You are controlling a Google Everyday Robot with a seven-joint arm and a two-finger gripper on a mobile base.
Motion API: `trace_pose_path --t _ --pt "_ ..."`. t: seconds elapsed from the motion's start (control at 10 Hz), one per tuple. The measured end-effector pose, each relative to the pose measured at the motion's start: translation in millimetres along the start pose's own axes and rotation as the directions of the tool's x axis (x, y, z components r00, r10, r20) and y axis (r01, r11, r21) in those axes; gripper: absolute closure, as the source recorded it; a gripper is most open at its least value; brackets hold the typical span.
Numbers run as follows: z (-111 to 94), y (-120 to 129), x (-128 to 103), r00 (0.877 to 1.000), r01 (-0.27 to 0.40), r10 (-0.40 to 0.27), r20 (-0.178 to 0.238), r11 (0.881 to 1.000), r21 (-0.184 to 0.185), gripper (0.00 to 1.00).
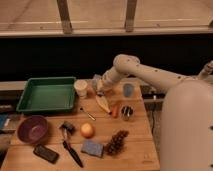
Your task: Wipe red bowl with towel
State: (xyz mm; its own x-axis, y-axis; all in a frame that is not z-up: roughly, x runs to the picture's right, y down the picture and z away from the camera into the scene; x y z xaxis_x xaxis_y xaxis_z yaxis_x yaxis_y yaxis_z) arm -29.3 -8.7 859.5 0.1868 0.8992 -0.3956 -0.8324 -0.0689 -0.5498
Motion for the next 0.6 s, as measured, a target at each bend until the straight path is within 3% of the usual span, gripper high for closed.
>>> trace_pose_path --t 0.1,0.6 --pt "-0.9 -0.9 -9.5 1.000 0.007 -0.006 0.022 1.000 -0.004 1.00" --pt "-1.2 -3.0 -9.3 0.999 -0.001 0.001 0.035 1.000 0.009 1.00"
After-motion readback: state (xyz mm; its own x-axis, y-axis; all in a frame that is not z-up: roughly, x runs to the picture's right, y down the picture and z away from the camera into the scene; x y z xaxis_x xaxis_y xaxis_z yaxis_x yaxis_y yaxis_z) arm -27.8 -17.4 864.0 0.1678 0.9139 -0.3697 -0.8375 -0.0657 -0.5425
